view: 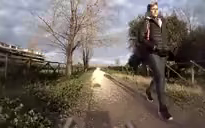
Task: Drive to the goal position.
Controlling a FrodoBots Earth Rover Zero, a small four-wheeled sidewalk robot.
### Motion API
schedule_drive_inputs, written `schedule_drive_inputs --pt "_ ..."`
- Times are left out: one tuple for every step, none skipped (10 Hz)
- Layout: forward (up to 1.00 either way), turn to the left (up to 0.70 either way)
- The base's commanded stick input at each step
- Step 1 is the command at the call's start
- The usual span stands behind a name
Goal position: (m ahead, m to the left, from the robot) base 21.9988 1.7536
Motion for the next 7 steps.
schedule_drive_inputs --pt "0.7 0.0" --pt "0.7 0.0" --pt "0.7 0.0" --pt "0.7 0.0" --pt "0.7 0.0" --pt "0.7 0.0" --pt "0.7 0.0"
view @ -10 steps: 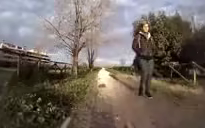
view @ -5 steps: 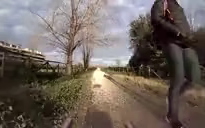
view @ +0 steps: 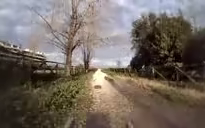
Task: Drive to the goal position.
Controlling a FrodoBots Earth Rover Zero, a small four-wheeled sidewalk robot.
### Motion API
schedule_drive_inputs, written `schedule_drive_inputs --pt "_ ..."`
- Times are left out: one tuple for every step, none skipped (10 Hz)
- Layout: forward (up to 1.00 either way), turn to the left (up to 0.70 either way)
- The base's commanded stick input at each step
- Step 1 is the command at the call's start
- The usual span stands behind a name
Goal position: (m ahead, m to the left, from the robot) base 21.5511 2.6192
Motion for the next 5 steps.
schedule_drive_inputs --pt "0.7 0.0" --pt "0.7 0.0" --pt "0.7 0.0" --pt "0.7 0.0" --pt "0.7 0.0"
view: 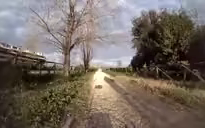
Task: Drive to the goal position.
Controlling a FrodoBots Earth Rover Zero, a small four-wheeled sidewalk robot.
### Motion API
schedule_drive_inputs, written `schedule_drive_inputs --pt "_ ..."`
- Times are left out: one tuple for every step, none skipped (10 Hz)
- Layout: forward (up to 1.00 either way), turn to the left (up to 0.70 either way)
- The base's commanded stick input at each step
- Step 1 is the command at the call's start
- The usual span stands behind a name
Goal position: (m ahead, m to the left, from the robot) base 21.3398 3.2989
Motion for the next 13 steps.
schedule_drive_inputs --pt "0.7 -0.06" --pt "0.7 -0.26" --pt "0.7 -0.35" --pt "0.7 -0.18" --pt "0.7 0.0" --pt "0.7 0.0" --pt "0.7 0.0" --pt "0.7 0.0" --pt "0.7 0.0" --pt "0.7 0.0" --pt "0.7 0.0" --pt "0.7 0.0" --pt "0.7 0.0"
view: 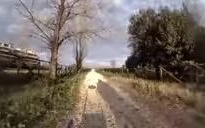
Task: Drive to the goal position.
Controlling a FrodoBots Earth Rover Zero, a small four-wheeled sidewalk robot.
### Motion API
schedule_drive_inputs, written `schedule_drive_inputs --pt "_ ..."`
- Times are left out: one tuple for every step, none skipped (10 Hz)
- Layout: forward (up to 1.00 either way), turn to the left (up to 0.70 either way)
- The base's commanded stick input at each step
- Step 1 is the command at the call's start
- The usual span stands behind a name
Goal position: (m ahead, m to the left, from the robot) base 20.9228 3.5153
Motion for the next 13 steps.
schedule_drive_inputs --pt "0.7 0.0" --pt "0.7 0.0" --pt "0.7 0.0" --pt "0.7 0.0" --pt "0.7 0.0" --pt "0.7 0.0" --pt "0.7 0.17" --pt "0.7 0.35" --pt "0.7 0.2" --pt "0.7 0.0" --pt "0.7 0.0" --pt "0.7 0.0" --pt "0.7 0.0"
